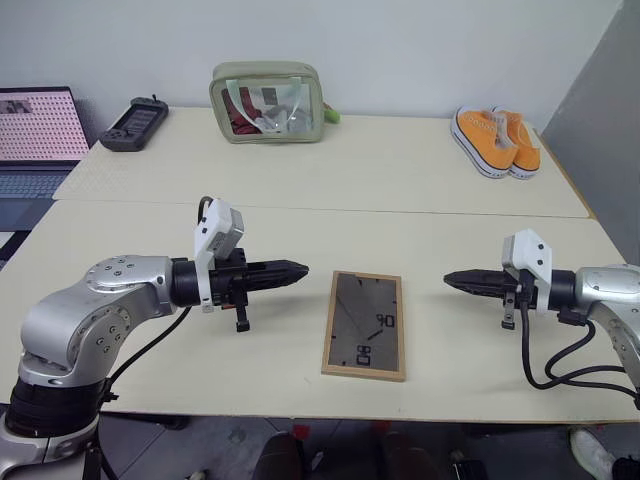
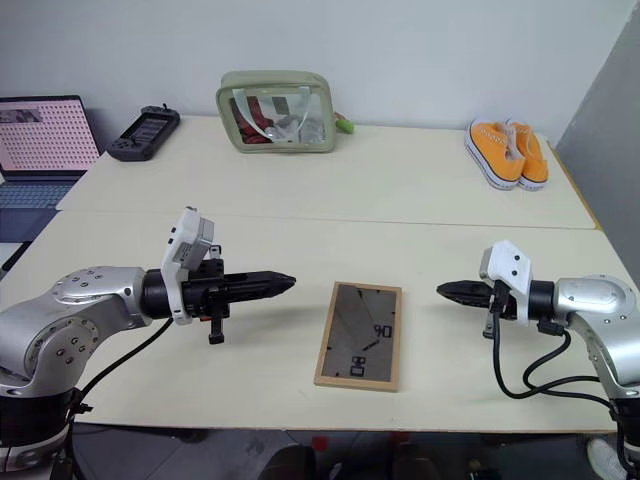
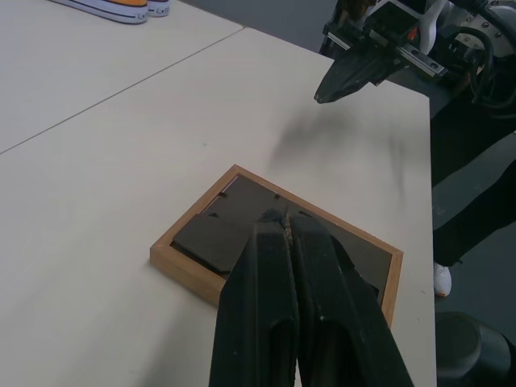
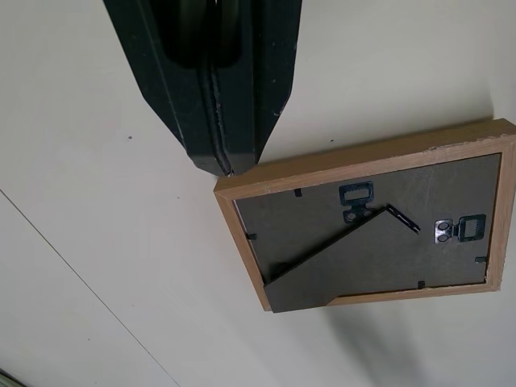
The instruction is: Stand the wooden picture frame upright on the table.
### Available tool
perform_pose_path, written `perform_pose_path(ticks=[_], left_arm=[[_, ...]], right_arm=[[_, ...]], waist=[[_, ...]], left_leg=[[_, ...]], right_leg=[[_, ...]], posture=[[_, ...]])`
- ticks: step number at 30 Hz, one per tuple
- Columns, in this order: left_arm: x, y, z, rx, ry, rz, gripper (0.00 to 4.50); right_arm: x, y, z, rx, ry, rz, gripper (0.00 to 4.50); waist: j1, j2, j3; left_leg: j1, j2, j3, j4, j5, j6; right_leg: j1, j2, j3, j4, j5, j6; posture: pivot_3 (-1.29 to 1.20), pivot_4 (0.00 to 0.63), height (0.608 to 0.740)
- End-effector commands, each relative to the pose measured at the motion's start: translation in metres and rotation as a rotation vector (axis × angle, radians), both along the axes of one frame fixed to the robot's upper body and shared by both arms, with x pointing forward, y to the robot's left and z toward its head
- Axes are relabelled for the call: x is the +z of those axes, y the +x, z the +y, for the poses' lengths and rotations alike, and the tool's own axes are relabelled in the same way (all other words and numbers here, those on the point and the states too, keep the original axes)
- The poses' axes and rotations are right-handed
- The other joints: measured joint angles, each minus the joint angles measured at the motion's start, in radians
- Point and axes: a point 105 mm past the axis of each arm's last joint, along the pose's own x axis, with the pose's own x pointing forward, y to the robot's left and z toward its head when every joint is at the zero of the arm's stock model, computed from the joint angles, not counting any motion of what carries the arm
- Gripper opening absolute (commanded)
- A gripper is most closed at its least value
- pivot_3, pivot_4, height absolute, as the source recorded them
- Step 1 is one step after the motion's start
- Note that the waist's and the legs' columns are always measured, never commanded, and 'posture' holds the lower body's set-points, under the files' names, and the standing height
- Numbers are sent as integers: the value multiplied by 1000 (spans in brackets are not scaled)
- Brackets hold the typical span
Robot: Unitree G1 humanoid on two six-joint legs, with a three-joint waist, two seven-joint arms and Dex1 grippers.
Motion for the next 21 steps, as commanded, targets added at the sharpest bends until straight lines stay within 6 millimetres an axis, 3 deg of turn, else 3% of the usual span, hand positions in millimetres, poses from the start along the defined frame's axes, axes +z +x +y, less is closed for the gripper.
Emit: perform_pose_path(ticks=[1, 21], left_arm=[[6, -2, -4, -10, -10, -33, 24], [6, 5, -4, 40, -14, -42, 24]], right_arm=[[11, -2, 0, -3, 19, -41, 0], [11, 1, 2, -20, 24, -59, 0]], waist=[[0, 0, 0], [-1, 0, 0]], left_leg=[[0, 0, 0, 0, 0, 0], [2, 0, -2, 2, 3, -1]], right_leg=[[0, 0, 0, 0, 0, 0], [-1, 2, 0, 13, -1, -2]], posture=[[0, 150, 740], [0, 150, 740]])
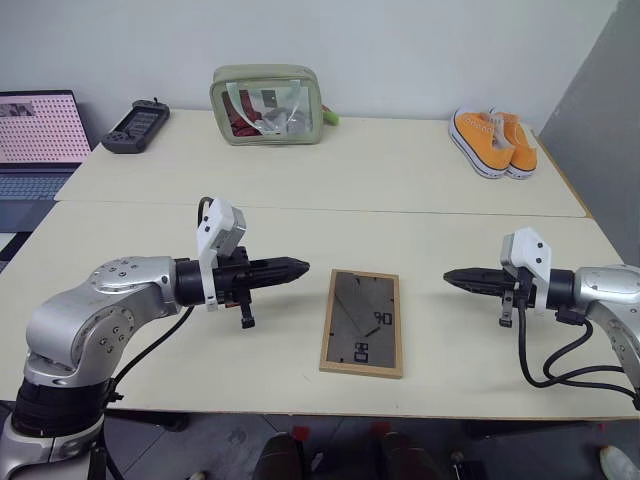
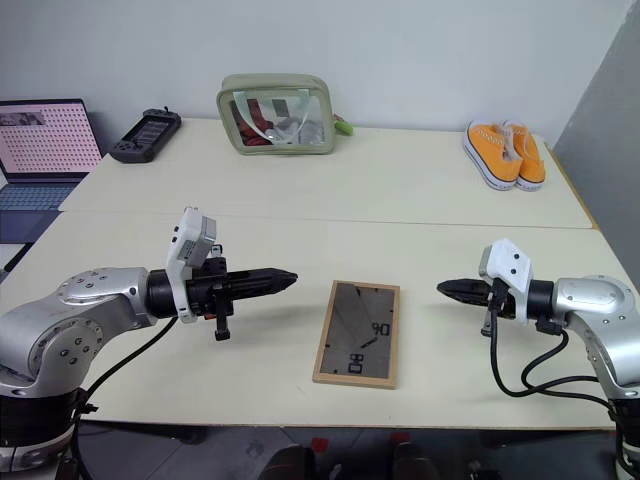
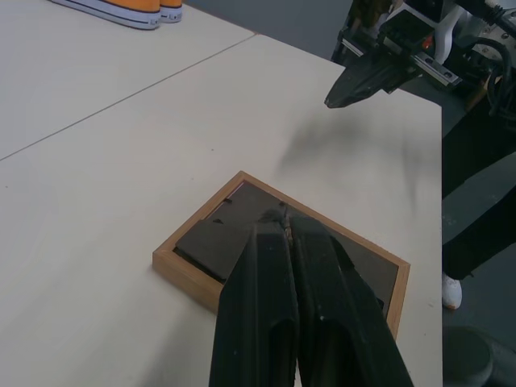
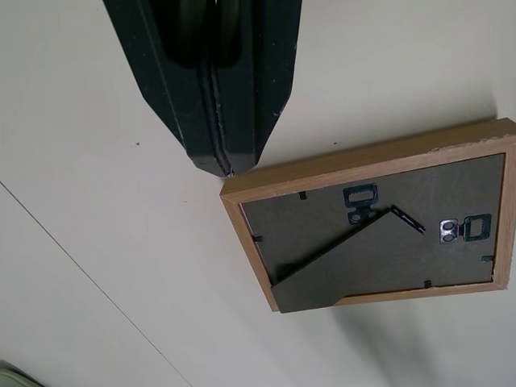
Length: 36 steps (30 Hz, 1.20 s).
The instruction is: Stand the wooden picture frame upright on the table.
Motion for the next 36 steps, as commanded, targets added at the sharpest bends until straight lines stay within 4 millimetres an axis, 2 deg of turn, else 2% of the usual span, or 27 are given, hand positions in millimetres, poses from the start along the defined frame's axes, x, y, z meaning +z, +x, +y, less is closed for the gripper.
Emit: perform_pose_path(ticks=[1, 13, 19, 23, 28, 32, 36], left_arm=[[6, 1, -2, 7, 6, -42, 24], [10, 5, -2, 17, 11, -49, 24], [-18, 19, 11, 125, 45, 6, 24], [-51, 38, 22, 250, 76, 68, 24], [-66, 40, 14, 222, 91, 87, 24], [-76, 41, 8, 210, 100, 111, 24], [-83, 27, 2, 135, 115, 195, 24]], right_arm=[[11, -1, 2, -2, 16, -53, 0], [8, 1, 4, -19, 29, -58, 0], [-14, 3, 6, -84, 50, -42, 0], [-41, 5, 8, -176, 90, 1, 0], [-54, 3, 8, -203, 92, 19, 0], [-57, 2, 2, -235, 91, 20, 0], [-58, -1, -2, -229, 74, 20, 0]], waist=[[0, 0, 0], [0, 0, 0], [0, 0, 0], [0, 0, -2], [1, 0, -1], [1, 0, -2], [1, 0, -2]], left_leg=[[0, 0, 0, 0, 0, 0], [0, 0, -1, 1, 0, 0], [1, 1, -1, 1, 0, 0], [2, 1, -2, 1, 0, 0], [2, 0, -2, 2, 1, -1], [2, 1, -3, 2, 2, -2], [2, 1, -3, 2, 2, -2]], right_leg=[[0, 0, 0, 0, 0, 0], [0, 0, 0, 1, 0, 0], [1, 1, 0, 1, 0, 0], [2, 1, -1, 1, 0, 0], [2, 1, 0, 2, 0, 0], [2, 2, -1, 3, 0, 0], [2, 2, -1, 3, 0, 0]], posture=[[0, 150, 740], [0, 150, 740], [0, 150, 740], [0, 150, 740], [0, 150, 740], [0, 150, 740], [0, 150, 740]])
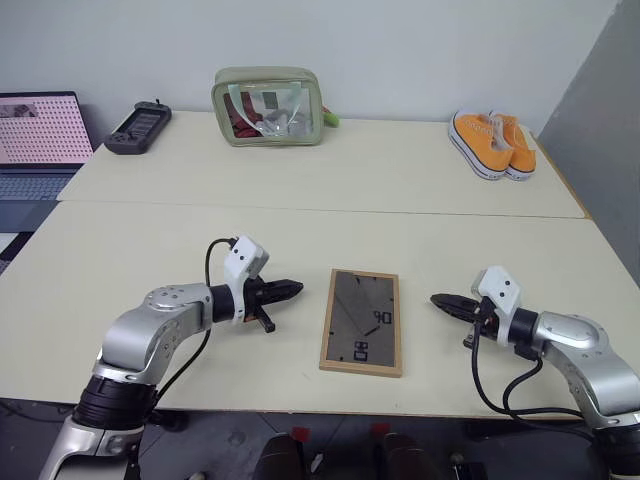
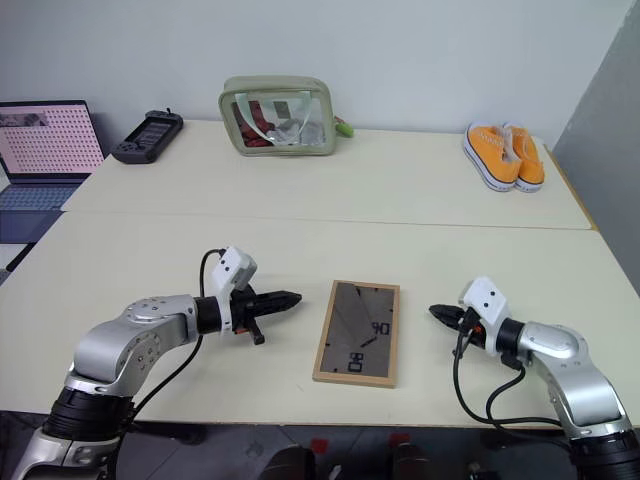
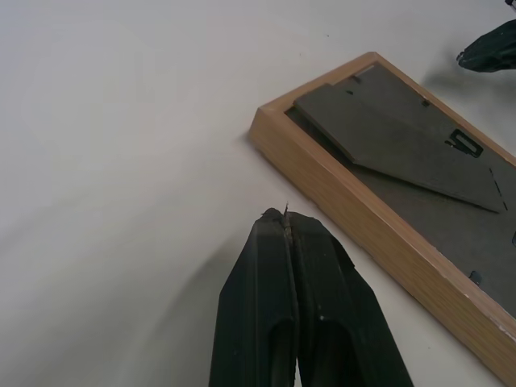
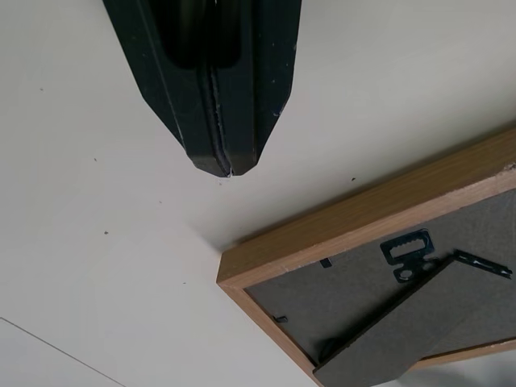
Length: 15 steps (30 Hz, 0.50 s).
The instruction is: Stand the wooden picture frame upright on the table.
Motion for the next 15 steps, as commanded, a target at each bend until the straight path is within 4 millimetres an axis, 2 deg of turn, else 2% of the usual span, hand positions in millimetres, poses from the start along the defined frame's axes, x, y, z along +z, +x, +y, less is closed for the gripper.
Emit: perform_pose_path(ticks=[1, 4, 8, 11, 15], left_arm=[[4, -17, -5, -77, -19, 96, 24], [6, -34, -4, -93, -80, 291, 24], [15, -38, -3, -64, -141, 533, 24], [27, -34, -2, -51, -183, 620, 24], [34, -27, -8, -61, -195, 638, 24]], right_arm=[[11, -1, -6, 5, -30, -56, 0], [12, 1, -7, 11, -43, -65, 0], [13, 4, -9, 15, -56, -72, 0], [12, 5, -8, 17, -60, -75, 0], [9, 7, -4, 20, -57, -80, 0]], waist=[[0, 0, 0], [-3, 0, 0], [-3, 0, 0], [-1, 0, 0], [-2, 0, 0]], left_leg=[[0, 0, 0, 0, 0, 0], [0, 0, 0, 0, 0, 0], [0, 0, -4, 0, 0, 0], [0, 0, -8, 1, 2, 1], [1, -1, -10, 1, 4, 2]], right_leg=[[0, 0, 0, 0, 0, 0], [0, 0, 0, 0, 0, 0], [0, 1, -2, 2, 0, 0], [1, 1, -5, 3, 0, 0], [2, 1, -7, 6, 0, 0]], posture=[[0, 150, 740], [0, 150, 740], [0, 150, 740], [0, 150, 740], [0, 150, 740]])
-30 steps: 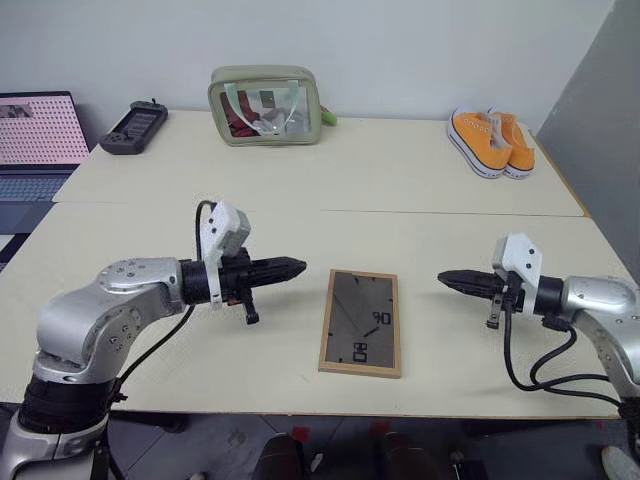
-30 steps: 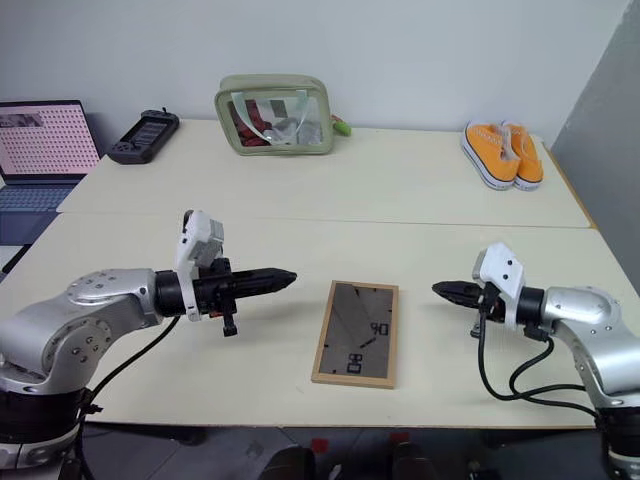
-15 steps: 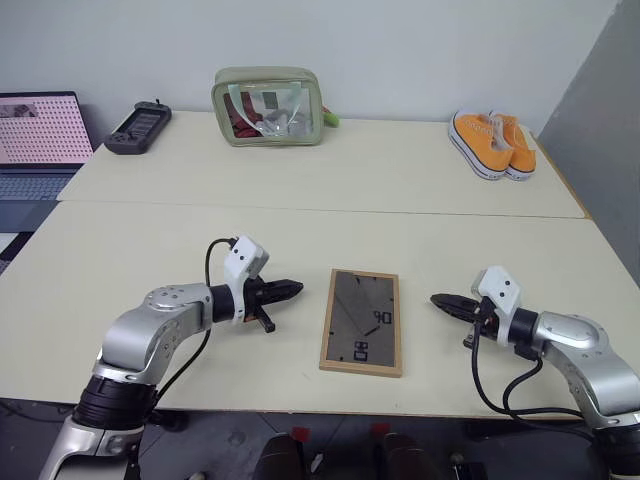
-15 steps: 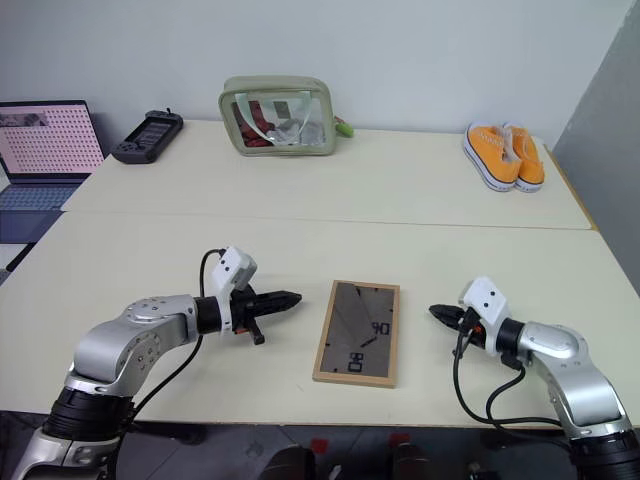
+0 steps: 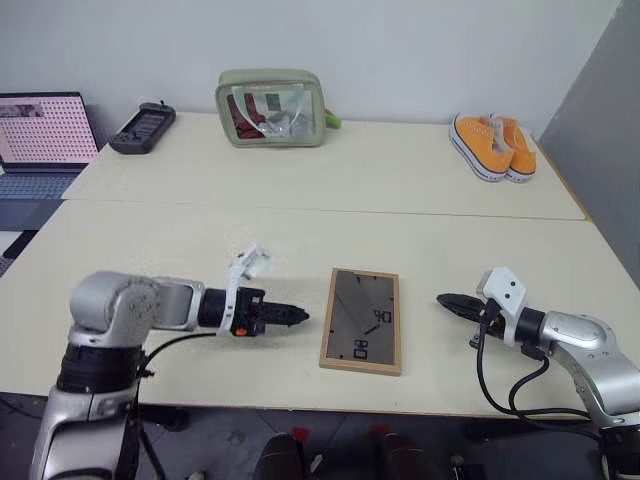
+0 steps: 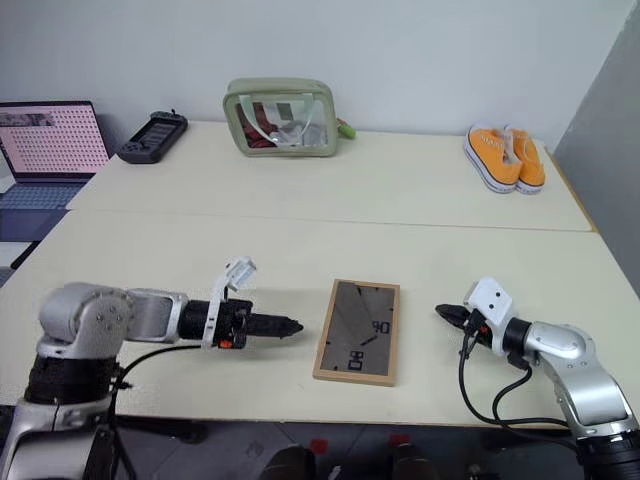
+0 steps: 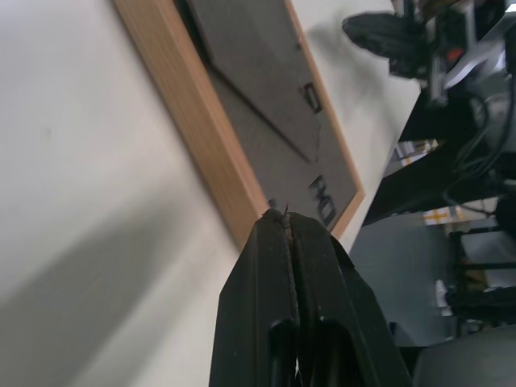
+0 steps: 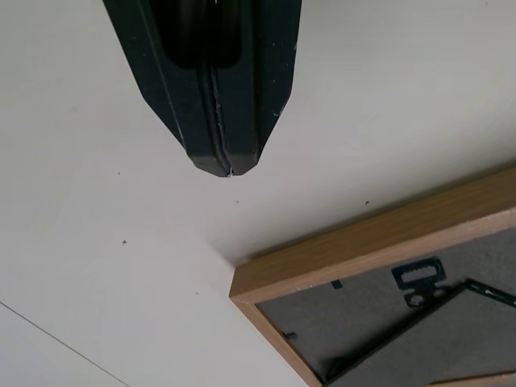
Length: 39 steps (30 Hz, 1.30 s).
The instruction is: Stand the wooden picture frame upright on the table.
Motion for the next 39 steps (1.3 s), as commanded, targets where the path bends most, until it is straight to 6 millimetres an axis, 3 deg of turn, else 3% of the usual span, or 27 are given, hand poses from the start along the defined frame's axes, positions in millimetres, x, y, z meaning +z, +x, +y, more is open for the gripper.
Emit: perform_pose_path(ticks=[1, 15, 29, 39], left_arm=[[8, 2, -8, -22, -23, 7, 322], [-11, -5, -11, -30, 10, 132, 3198], [-25, -8, -34, -73, 52, 164, 3198], [-25, -4, -14, -18, 132, 186, 3198]], right_arm=[[8, 3, 5, 20, 0, -50, 0], [8, 7, 15, 36, 14, -62, 0], [-2, 24, 44, 23, 52, -85, 0], [-6, 17, 33, -1, 36, -77, 0]], waist=[[0, 0, 0], [0, 0, 0], [0, 0, 0], [0, 0, 0]], left_leg=[[0, 0, -1, 0, 0, 0], [0, 0, -7, -1, 4, -6], [0, 0, -8, -2, 5, -7], [1, 0, -9, -2, 5, -8]], right_leg=[[0, 0, 0, 1, 0, 0], [2, 0, -7, 3, 0, -1], [3, 0, -9, 3, -1, -2], [3, 0, -9, 3, -1, -2]], posture=[[0, 150, 740], [0, 150, 740], [0, 150, 740], [0, 150, 740]])
